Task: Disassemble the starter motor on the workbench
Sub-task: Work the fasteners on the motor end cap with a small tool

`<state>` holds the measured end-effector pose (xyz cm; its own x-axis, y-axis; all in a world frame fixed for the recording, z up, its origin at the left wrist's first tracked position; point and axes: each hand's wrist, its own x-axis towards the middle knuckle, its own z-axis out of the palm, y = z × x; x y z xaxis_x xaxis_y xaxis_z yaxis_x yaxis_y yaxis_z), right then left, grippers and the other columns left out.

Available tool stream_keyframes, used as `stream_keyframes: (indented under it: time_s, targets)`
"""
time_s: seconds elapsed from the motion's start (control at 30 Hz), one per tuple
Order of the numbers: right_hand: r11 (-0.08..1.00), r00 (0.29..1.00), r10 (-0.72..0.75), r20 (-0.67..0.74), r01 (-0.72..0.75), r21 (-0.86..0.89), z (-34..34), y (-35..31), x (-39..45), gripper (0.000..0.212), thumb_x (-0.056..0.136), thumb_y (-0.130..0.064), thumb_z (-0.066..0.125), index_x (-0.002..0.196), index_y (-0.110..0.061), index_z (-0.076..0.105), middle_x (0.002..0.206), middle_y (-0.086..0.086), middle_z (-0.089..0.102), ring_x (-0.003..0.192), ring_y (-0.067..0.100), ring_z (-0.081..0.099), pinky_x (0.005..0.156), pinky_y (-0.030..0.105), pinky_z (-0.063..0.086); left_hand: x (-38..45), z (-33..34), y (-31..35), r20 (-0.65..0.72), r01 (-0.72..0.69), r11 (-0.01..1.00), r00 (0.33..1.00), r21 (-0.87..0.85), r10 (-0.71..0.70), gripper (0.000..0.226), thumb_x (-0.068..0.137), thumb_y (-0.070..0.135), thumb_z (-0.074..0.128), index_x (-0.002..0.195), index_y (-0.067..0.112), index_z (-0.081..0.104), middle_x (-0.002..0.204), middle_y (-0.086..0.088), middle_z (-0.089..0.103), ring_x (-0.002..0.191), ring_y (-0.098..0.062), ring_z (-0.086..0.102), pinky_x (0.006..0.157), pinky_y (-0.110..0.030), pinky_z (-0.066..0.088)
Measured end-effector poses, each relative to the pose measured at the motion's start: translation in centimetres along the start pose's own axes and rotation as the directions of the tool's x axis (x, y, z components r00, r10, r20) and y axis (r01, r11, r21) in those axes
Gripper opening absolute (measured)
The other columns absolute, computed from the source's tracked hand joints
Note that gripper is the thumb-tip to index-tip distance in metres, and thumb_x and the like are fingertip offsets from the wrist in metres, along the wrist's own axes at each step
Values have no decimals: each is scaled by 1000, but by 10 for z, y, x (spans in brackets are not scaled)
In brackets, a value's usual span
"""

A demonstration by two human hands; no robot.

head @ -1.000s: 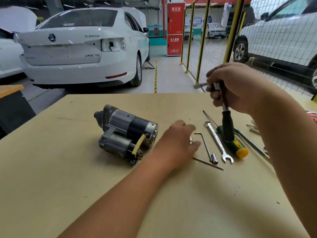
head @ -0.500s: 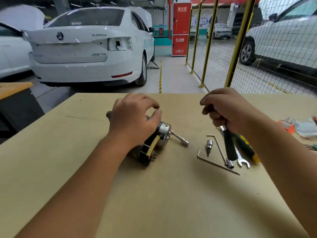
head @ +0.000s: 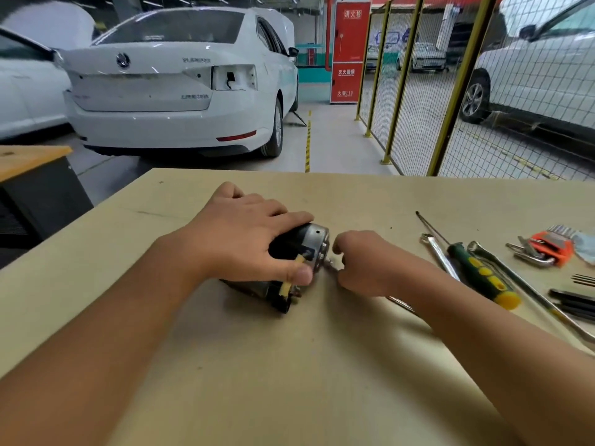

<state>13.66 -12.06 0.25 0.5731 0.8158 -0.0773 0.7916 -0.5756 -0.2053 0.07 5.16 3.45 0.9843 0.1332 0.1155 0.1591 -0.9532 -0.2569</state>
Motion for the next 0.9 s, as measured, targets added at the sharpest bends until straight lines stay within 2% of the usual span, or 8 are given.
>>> stream_keyframes:
  time_s: [0.07, 0.17, 0.23, 0.33, 0.57, 0.7, 0.83, 0.9]
  targets:
    - [999, 999, 19, 30, -21, 50, -2, 5, -3, 34, 94, -26, 56, 121, -6, 62, 111, 14, 67, 99, 32, 66, 86, 44, 58, -12, 2, -6, 23, 3, 1000, 1000, -27, -2, 132, 37, 117, 9, 154, 58, 0, 154, 19, 41, 138, -14, 40, 103, -42, 20]
    - [932, 992, 77, 101, -108, 346, -6, 16, -4, 25, 92, -23, 56, 112, -12, 67, 87, 8, 69, 66, 23, 65, 51, 31, 56, -27, 10, -7, 4, 34, 999, 999, -15, -34, 156, 19, 115, 36, 156, 56, -9, 155, 16, 37, 139, -16, 38, 105, -43, 20]
    - [851, 982, 117, 146, -175, 495, -6, 21, -5, 21, 90, -18, 57, 107, -18, 69, 79, 8, 66, 59, 21, 55, 44, 26, 45, -31, 17, -2, -64, 54, 999, 996, 0, -54, 159, 20, 108, 48, 159, 52, -4, 150, 14, 42, 135, -16, 43, 104, -44, 23]
    - [821, 985, 142, 95, -171, 544, -3, 22, -6, 17, 84, -16, 58, 97, -21, 67, 79, 9, 67, 55, 20, 56, 44, 26, 45, -32, 22, 4, -151, 75, 997, 985, -30, -79, 151, 27, 104, 54, 160, 45, 12, 146, 14, 48, 132, -16, 49, 103, -45, 27]
    - [808, 988, 156, 14, -136, 573, 3, 23, -1, 18, 78, -16, 69, 94, -22, 64, 85, 5, 67, 62, 18, 62, 50, 26, 48, -32, 16, 10, -65, 142, 989, 987, -49, -145, 150, 24, 110, 43, 156, 47, 9, 151, 14, 40, 140, -15, 40, 111, -49, 18]
    - [685, 977, 161, 138, -211, 697, 3, 30, -1, 21, 78, -7, 69, 97, -12, 62, 57, 4, 58, 42, 17, 45, 42, 23, 36, -19, -3, 5, 65, 122, 984, 991, -129, -114, 137, 31, 110, 40, 153, 52, 12, 143, 16, 45, 134, -14, 44, 105, -45, 23]
    - [643, 973, 159, 170, -233, 729, 3, 33, -1, 20, 78, -6, 69, 96, -11, 61, 52, 3, 53, 42, 17, 40, 42, 21, 32, 23, -26, 4, 150, 137, 980, 982, -145, -115, 132, 37, 116, 3, 139, 44, 48, 121, 11, 63, 110, -19, 61, 79, -41, 43]
    - [633, 973, 150, 176, -231, 739, 2, 33, -2, 19, 78, -6, 68, 94, -11, 61, 51, 2, 53, 40, 17, 39, 41, 20, 31, 40, -24, 12, 260, 122, 979, 963, -163, -76, 119, 39, 117, 17, 104, 30, 66, 95, 7, 68, 86, -18, 66, 71, -41, 51]
